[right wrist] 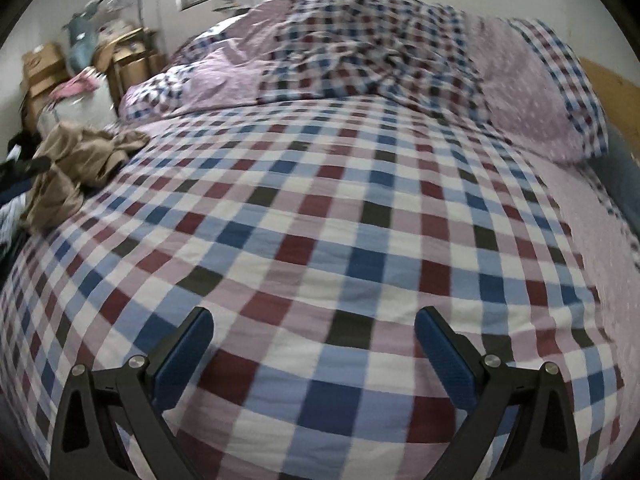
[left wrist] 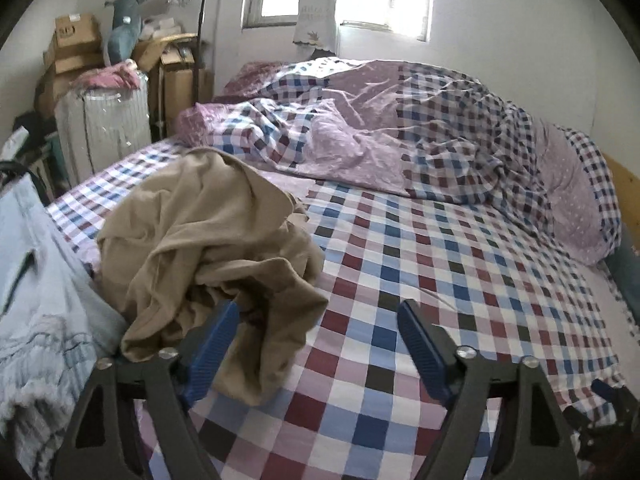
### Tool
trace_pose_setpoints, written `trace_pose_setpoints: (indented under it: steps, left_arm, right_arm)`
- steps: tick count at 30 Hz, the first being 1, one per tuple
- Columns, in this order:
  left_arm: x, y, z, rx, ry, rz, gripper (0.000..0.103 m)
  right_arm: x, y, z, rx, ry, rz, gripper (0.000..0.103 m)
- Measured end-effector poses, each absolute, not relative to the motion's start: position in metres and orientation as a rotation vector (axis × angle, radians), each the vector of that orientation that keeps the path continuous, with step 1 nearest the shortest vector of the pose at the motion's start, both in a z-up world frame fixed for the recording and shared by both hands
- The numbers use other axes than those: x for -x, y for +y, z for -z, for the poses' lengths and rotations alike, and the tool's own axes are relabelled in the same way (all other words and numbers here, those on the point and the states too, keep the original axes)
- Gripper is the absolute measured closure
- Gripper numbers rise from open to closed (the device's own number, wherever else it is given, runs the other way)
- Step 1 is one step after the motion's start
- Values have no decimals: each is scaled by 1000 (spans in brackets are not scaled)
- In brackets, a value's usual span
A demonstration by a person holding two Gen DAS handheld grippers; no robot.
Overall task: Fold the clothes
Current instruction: 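Grasp the beige garment with the left gripper and lift it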
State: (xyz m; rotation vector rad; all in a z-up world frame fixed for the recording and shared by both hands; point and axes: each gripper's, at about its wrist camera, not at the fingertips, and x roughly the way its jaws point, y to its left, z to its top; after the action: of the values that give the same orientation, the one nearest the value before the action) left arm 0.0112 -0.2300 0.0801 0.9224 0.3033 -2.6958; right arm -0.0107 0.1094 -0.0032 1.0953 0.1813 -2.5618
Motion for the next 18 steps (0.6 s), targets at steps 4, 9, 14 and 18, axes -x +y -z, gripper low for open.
trace_pose_setpoints:
  steps: [4, 9, 14, 18]
  left_arm:
    - [5, -233, -69, -972, 247, 2673, 37]
    - [23, -238, -59, -995, 251, 2663, 63]
    - [24, -244, -53, -1036, 415, 2699, 97]
    - [18, -231, -68, -976, 476, 2835, 99]
  right_arm:
    - [11, 107, 5, -1101, 183, 2552, 0]
    - [17, 108, 9, -1131, 179, 2542, 0]
    - [16, 109, 6, -1116, 163, 2533, 0]
    - [12, 108, 0, -1073, 135, 2516, 0]
